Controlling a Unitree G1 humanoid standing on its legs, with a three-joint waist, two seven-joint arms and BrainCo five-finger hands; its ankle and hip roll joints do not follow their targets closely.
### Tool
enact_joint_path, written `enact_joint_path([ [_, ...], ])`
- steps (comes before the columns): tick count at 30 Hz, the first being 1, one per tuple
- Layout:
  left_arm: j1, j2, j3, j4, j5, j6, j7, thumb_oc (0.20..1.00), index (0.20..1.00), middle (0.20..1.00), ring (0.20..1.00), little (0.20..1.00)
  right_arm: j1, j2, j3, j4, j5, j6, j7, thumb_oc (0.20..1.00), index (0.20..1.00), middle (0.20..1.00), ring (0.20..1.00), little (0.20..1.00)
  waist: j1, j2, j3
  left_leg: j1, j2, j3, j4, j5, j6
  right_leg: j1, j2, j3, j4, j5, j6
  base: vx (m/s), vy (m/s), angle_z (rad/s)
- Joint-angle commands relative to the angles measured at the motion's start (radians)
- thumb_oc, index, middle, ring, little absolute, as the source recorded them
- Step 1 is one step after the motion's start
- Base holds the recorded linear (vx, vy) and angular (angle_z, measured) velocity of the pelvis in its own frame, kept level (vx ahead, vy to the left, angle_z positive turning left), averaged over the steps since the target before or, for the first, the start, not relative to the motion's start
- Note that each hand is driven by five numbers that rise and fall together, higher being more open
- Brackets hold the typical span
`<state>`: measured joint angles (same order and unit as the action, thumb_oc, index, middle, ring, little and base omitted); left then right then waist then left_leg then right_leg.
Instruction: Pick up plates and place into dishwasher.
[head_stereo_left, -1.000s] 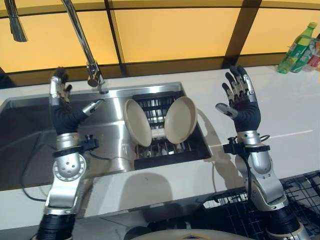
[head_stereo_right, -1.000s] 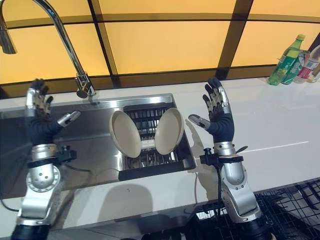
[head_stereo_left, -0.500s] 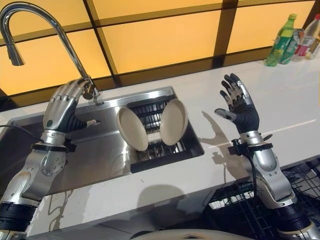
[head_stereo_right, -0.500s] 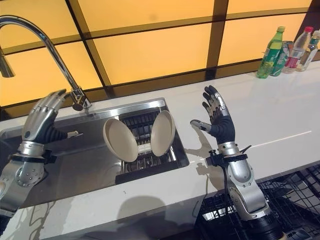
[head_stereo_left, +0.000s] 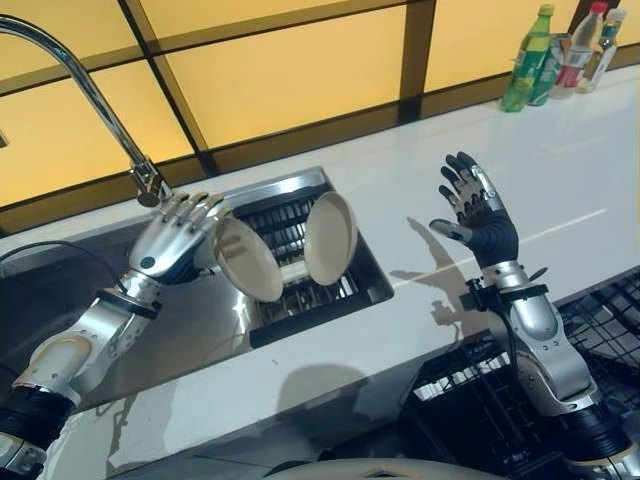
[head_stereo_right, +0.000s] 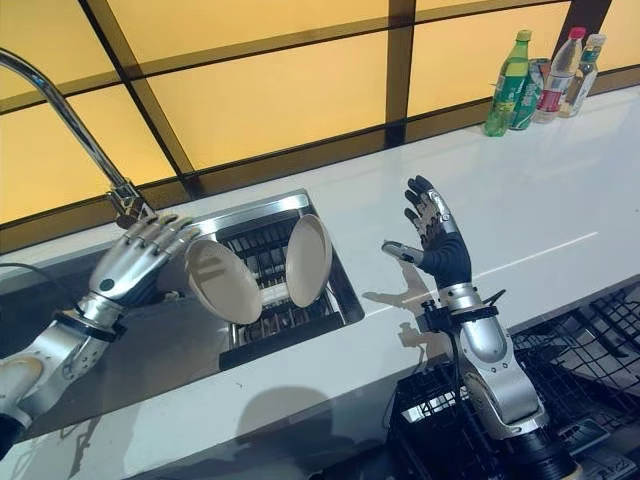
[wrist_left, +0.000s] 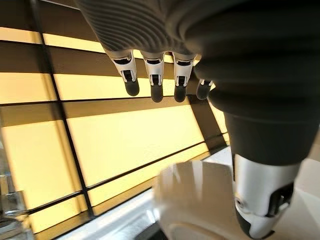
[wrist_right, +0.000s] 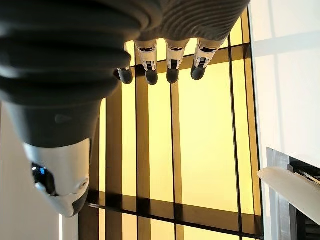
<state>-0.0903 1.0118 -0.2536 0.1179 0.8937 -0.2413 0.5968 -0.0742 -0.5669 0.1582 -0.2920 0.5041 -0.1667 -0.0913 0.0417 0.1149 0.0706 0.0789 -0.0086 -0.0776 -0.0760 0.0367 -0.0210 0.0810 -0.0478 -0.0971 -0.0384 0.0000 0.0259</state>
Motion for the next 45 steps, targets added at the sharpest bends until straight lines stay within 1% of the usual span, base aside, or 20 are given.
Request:
enact_joint_path([
  [1, -0.074, 0.045, 0.036, 0.027, 0.067, -0.014, 0.073, 1.000, 1.000, 1.000, 1.000, 1.000, -0.023, -0.016, 0.015, -0.040, 0.031, -0.023, 0.011, 1.000, 1.000, 1.000, 1.000, 1.000, -0.008, -0.071, -0.051, -0.001, -0.022, 0.047, 0.069, -0.084, -0.009, -0.024, -0.055, 0.046, -0.025, 0.019, 0.063, 0.06, 0.083, -0.02],
  [5, -0.098, 0.048, -0.033, 0.033, 0.130, -0.021, 0.012, 1.000, 1.000, 1.000, 1.000, 1.000, -0.019, -0.033, 0.019, -0.035, 0.037, -0.026, 0.013, 1.000, 1.000, 1.000, 1.000, 1.000, -0.022, -0.070, -0.036, -0.007, -0.020, 0.060, 0.068, -0.088, -0.002, -0.049, -0.063, 0.056, -0.014, 0.028, 0.075, 0.03, 0.100, -0.04],
  [7, -0.127, 0.055, -0.081, 0.054, 0.138, -0.024, -0.003, 1.000, 1.000, 1.000, 1.000, 1.000, -0.044, -0.054, 0.022, -0.024, 0.047, -0.023, 0.010, 1.000, 1.000, 1.000, 1.000, 1.000, -0.032, -0.065, -0.019, -0.008, -0.019, 0.066, 0.069, -0.097, 0.000, -0.061, -0.066, 0.062, -0.008, 0.024, 0.079, -0.01, 0.111, 0.01],
  [8, -0.136, 0.055, -0.089, 0.059, 0.138, -0.024, -0.002, 1.000, 1.000, 1.000, 1.000, 1.000, -0.046, -0.055, 0.020, -0.022, 0.048, -0.024, 0.010, 1.000, 1.000, 1.000, 1.000, 1.000, -0.030, -0.067, -0.017, -0.017, -0.021, 0.068, 0.072, -0.089, 0.000, -0.071, -0.067, 0.063, -0.004, 0.032, 0.078, 0.02, 0.136, -0.01],
  [9, -0.156, 0.059, -0.118, 0.084, 0.133, -0.034, -0.034, 1.000, 1.000, 1.000, 1.000, 1.000, -0.062, -0.068, 0.024, -0.014, 0.053, -0.023, 0.007, 1.000, 1.000, 1.000, 1.000, 1.000, -0.039, -0.062, -0.005, -0.013, -0.021, 0.071, 0.069, -0.099, 0.004, -0.074, -0.070, 0.070, -0.004, 0.027, 0.083, -0.04, 0.080, -0.02],
  [10, -0.166, 0.059, -0.128, 0.090, 0.131, -0.032, -0.034, 1.000, 1.000, 1.000, 1.000, 1.000, -0.064, -0.070, 0.021, -0.013, 0.054, -0.023, 0.007, 1.000, 1.000, 1.000, 1.000, 1.000, -0.038, -0.063, -0.002, -0.022, -0.023, 0.073, 0.072, -0.092, 0.004, -0.083, -0.071, 0.072, -0.001, 0.035, 0.082, -0.01, 0.131, -0.01],
  [11, -0.170, 0.061, -0.146, 0.099, 0.130, -0.030, -0.073, 1.000, 1.000, 1.000, 1.000, 1.000, -0.070, -0.078, 0.016, -0.011, 0.059, -0.022, 0.013, 1.000, 1.000, 1.000, 1.000, 1.000, -0.044, -0.059, 0.009, -0.024, -0.024, 0.075, 0.071, -0.093, 0.008, -0.089, -0.073, 0.080, -0.002, 0.038, 0.084, -0.04, 0.078, 0.00],
  [14, -0.155, 0.064, -0.157, 0.116, 0.132, -0.021, -0.123, 1.000, 1.000, 1.000, 1.000, 1.000, -0.062, -0.083, 0.012, -0.012, 0.060, -0.018, 0.023, 1.000, 1.000, 1.000, 1.000, 1.000, -0.048, -0.055, 0.018, -0.016, -0.026, 0.078, 0.063, -0.094, 0.012, -0.086, -0.076, 0.090, -0.007, 0.043, 0.091, 0.05, 0.076, -0.08],
  [18, -0.126, 0.072, -0.160, 0.128, 0.129, -0.032, -0.194, 1.000, 1.000, 1.000, 1.000, 1.000, -0.042, -0.087, 0.012, -0.019, 0.059, -0.016, 0.024, 1.000, 1.000, 1.000, 1.000, 1.000, -0.051, -0.050, 0.024, 0.000, -0.026, 0.082, 0.062, -0.099, 0.018, -0.072, -0.083, 0.096, -0.009, 0.042, 0.098, 0.07, 0.045, -0.08],
  [19, -0.111, 0.075, -0.157, 0.126, 0.127, -0.028, -0.255, 1.000, 1.000, 1.000, 1.000, 1.000, -0.032, -0.086, 0.008, -0.021, 0.056, -0.017, 0.029, 1.000, 1.000, 1.000, 1.000, 1.000, -0.049, -0.047, 0.025, 0.004, -0.027, 0.082, 0.062, -0.101, 0.020, -0.068, -0.086, 0.096, -0.008, 0.041, 0.102, 0.05, 0.038, -0.09],
  [20, -0.100, 0.078, -0.155, 0.124, 0.129, -0.033, -0.283, 1.000, 1.000, 1.000, 1.000, 1.000, -0.028, -0.087, 0.004, -0.020, 0.060, -0.017, 0.035, 1.000, 1.000, 1.000, 1.000, 1.000, -0.048, -0.045, 0.026, 0.006, -0.028, 0.082, 0.063, -0.101, 0.021, -0.066, -0.088, 0.095, -0.007, 0.041, 0.104, 0.05, 0.041, -0.07],
  [23, -0.070, 0.079, -0.141, 0.105, 0.127, -0.010, -0.359, 1.000, 1.000, 1.000, 1.000, 1.000, -0.026, -0.082, 0.005, -0.022, 0.058, -0.011, 0.036, 1.000, 1.000, 1.000, 1.000, 1.000, -0.043, -0.041, 0.028, 0.012, -0.030, 0.079, 0.061, -0.101, 0.024, -0.058, -0.092, 0.092, -0.007, 0.041, 0.108, 0.04, 0.025, 0.00],
  [25, -0.061, 0.083, -0.137, 0.108, 0.127, 0.000, -0.372, 1.000, 1.000, 1.000, 1.000, 1.000, -0.028, -0.076, 0.010, -0.021, 0.055, -0.003, 0.037, 1.000, 1.000, 1.000, 1.000, 1.000, -0.041, -0.036, 0.027, 0.019, -0.032, 0.075, 0.059, -0.102, 0.026, -0.052, -0.095, 0.090, -0.005, 0.039, 0.111, 0.04, 0.024, -0.01],
  [27, -0.055, 0.095, -0.120, 0.098, 0.130, 0.011, -0.369, 0.799, 0.799, 0.799, 0.799, 0.799, -0.024, -0.074, 0.010, -0.019, 0.056, 0.000, 0.038, 1.000, 1.000, 1.000, 1.000, 1.000, -0.035, -0.035, 0.026, 0.023, -0.032, 0.071, 0.058, -0.102, 0.026, -0.045, -0.097, 0.085, -0.007, 0.039, 0.112, 0.03, 0.006, -0.02],
  [28, -0.054, 0.100, -0.111, 0.097, 0.134, 0.017, -0.357, 0.617, 0.617, 0.617, 0.617, 0.617, -0.022, -0.070, 0.010, -0.018, 0.053, 0.000, 0.038, 1.000, 1.000, 1.000, 1.000, 1.000, -0.033, -0.034, 0.025, 0.025, -0.032, 0.068, 0.057, -0.101, 0.027, -0.043, -0.097, 0.082, -0.007, 0.039, 0.113, 0.00, 0.000, 0.00],
  [29, -0.054, 0.104, -0.103, 0.099, 0.138, 0.024, -0.349, 0.495, 0.495, 0.495, 0.495, 0.495, -0.019, -0.067, 0.009, -0.020, 0.052, 0.003, 0.038, 1.000, 1.000, 1.000, 1.000, 1.000, -0.031, -0.034, 0.024, 0.028, -0.032, 0.067, 0.056, -0.101, 0.027, -0.039, -0.098, 0.079, -0.007, 0.039, 0.113, 0.00, 0.000, 0.00],
  [30, -0.056, 0.111, -0.095, 0.102, 0.140, 0.018, -0.354, 0.307, 0.307, 0.307, 0.307, 0.307, -0.014, -0.065, 0.006, -0.023, 0.052, 0.004, 0.039, 1.000, 1.000, 1.000, 1.000, 1.000, -0.030, -0.034, 0.023, 0.029, -0.031, 0.066, 0.056, -0.101, 0.027, -0.036, -0.098, 0.077, -0.008, 0.038, 0.114, 0.00, 0.000, 0.00],
  [31, -0.052, 0.123, -0.086, 0.104, 0.141, 0.009, -0.366, 0.200, 0.200, 0.200, 0.200, 0.200, -0.004, -0.060, 0.001, -0.026, 0.050, 0.003, 0.046, 1.000, 1.000, 1.000, 1.000, 1.000, -0.029, -0.034, 0.021, 0.030, -0.030, 0.065, 0.056, -0.103, 0.028, -0.035, -0.098, 0.073, -0.008, 0.037, 0.115, 0.00, 0.000, 0.00],
  [35, -0.028, 0.135, -0.056, 0.084, 0.148, 0.001, -0.407, 0.200, 0.200, 0.200, 0.200, 0.200, 0.005, -0.052, -0.004, -0.025, 0.048, 0.002, 0.051, 1.000, 1.000, 1.000, 1.000, 1.000, -0.021, -0.035, 0.021, 0.029, -0.029, 0.057, 0.057, -0.100, 0.027, -0.034, -0.099, 0.064, -0.005, 0.038, 0.117, 0.00, 0.000, 0.00],
  [45, -0.002, 0.192, 0.019, 0.066, 0.124, -0.020, -0.370, 0.200, 0.200, 0.200, 0.200, 0.200, 0.024, -0.044, -0.007, -0.029, 0.057, -0.006, 0.054, 1.000, 1.000, 1.000, 1.000, 1.000, 0.000, -0.041, 0.002, 0.041, -0.024, 0.046, 0.039, -0.095, 0.024, -0.014, -0.096, 0.037, -0.019, 0.035, 0.115, 0.00, -0.013, 0.02],
])
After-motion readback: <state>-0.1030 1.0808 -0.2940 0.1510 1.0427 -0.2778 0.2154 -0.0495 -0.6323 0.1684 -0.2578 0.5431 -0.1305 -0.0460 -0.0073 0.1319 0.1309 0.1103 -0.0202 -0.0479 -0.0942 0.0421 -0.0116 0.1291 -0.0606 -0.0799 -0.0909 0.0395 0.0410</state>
